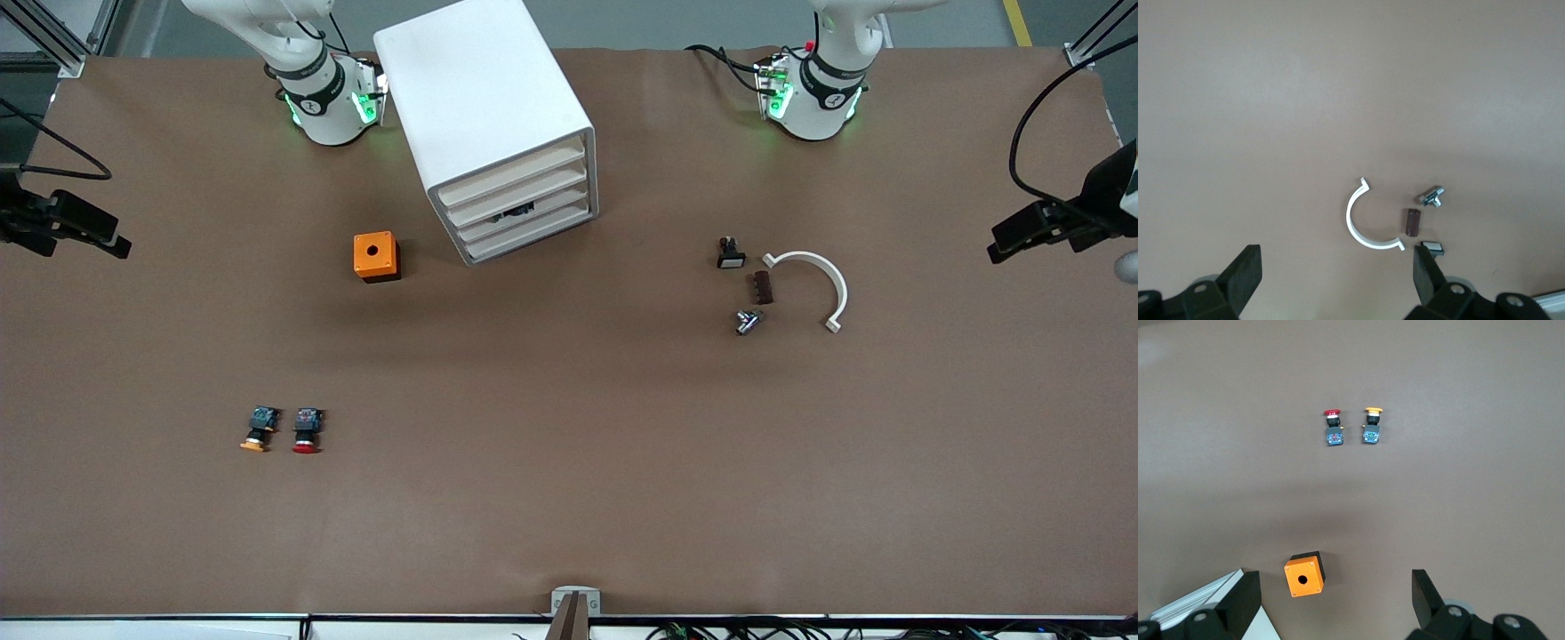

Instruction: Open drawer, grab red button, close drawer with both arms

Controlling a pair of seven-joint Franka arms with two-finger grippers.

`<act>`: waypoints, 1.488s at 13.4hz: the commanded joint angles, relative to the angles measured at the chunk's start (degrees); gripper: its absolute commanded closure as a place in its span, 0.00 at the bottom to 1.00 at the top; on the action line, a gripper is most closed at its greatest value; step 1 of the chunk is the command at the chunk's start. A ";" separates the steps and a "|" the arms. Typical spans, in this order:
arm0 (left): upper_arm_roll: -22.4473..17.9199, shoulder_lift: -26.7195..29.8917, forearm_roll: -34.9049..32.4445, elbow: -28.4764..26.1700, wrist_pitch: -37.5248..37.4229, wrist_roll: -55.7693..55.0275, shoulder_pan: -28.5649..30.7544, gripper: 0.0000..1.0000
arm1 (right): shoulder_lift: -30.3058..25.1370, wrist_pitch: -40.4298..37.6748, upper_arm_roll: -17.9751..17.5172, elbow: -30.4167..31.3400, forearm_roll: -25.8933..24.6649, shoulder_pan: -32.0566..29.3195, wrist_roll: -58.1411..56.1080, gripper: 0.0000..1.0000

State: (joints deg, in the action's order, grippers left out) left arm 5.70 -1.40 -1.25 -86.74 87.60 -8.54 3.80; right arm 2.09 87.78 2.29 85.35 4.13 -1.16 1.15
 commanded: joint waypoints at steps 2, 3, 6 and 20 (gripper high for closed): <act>0.45 9.11 -0.59 -9.75 1.78 1.25 -0.02 0.00 | 0.19 -0.68 -0.88 -0.71 0.09 -1.39 0.26 0.00; 0.89 10.26 -0.59 -10.99 2.22 1.25 -0.02 0.00 | 0.10 -0.85 -0.88 -0.80 0.09 -1.39 0.26 0.00; 1.68 11.76 -0.33 -13.72 2.58 1.16 -0.02 0.00 | 0.10 -0.59 -0.97 -0.80 -0.52 -1.30 -0.01 0.00; 4.15 10.36 1.43 -11.97 1.26 0.98 -0.11 0.00 | 0.28 0.11 -1.23 -1.06 -3.77 -0.95 -0.62 0.00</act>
State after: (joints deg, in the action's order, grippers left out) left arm 9.52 9.02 0.02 -99.73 89.38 -8.42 3.51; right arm 2.09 88.57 1.88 85.27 1.00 -1.19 1.02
